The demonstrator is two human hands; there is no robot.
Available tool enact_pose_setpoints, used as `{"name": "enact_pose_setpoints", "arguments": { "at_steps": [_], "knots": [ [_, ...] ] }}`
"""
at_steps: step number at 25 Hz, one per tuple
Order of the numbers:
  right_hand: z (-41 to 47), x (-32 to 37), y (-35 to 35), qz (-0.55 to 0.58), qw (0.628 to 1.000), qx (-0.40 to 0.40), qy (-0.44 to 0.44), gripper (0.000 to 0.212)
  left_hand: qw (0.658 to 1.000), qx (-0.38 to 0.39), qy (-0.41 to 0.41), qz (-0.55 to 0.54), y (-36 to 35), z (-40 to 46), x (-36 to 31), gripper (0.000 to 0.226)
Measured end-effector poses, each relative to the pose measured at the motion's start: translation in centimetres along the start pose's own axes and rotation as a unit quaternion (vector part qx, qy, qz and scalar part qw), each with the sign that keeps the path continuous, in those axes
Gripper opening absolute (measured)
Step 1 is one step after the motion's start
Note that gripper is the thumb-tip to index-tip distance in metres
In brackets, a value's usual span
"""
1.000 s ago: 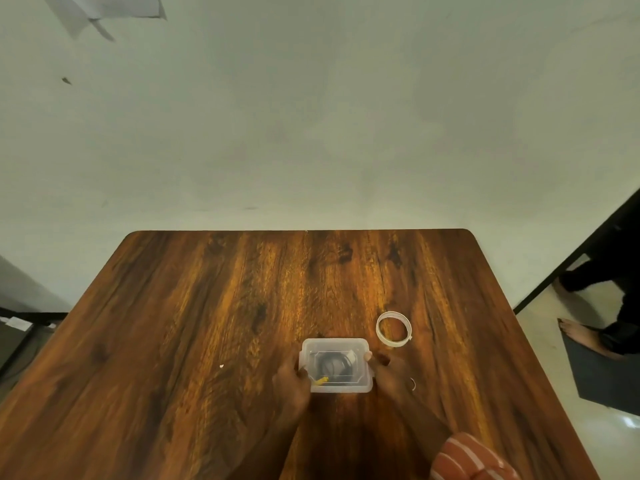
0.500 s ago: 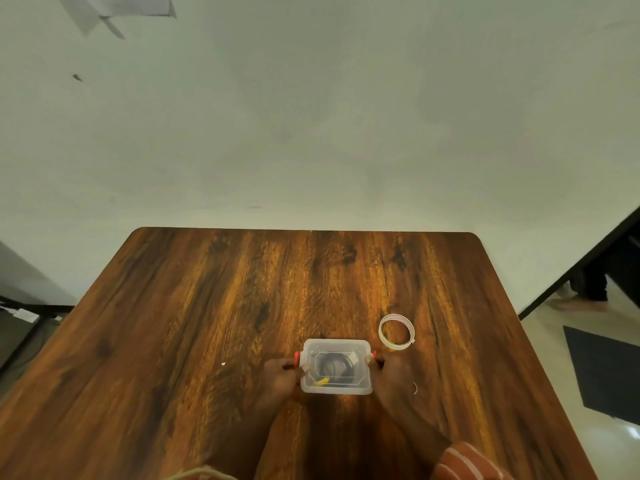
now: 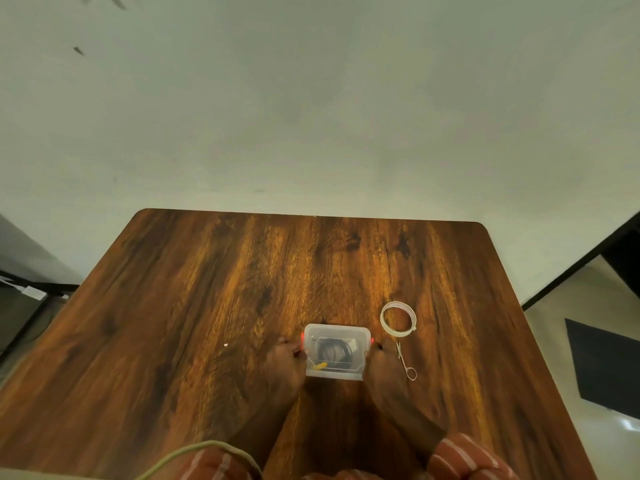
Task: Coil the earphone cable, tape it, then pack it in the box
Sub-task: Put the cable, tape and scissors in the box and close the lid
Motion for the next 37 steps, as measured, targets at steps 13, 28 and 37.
{"name": "enact_pose_setpoints", "arguments": {
  "at_steps": [13, 28, 37],
  "knots": [
    [2.2, 3.8, 3.9, -0.471, 0.838, -0.195, 0.196, 0.041, 0.987, -0.021, 0.021, -0.157, 1.6, -0.3, 0.3, 0.027],
    [-3.4, -0.2, -5.7, -0.448, 0.727, -0.083, 0.514, 0.036, 0.958, 0.000, 0.116, -0.263, 1.5, -0.6, -0.3, 0.025],
    [-3.3, -1.2, 3.2, -0.496, 0.809, -0.256, 0.182, 0.076, 0.971, -0.009, 0.088, -0.222, 1.0, 0.2, -1.0, 0.028]
  ]
}}
Point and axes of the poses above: each hand's wrist, its own z-axis towards the middle knuckle, its own y-axis out of the back of the hand, x = y × z, the point moved 1 cm from there along z, towards the middle knuckle, and after that the axes turned 10 degrees about -x, right-handed, at the moved point
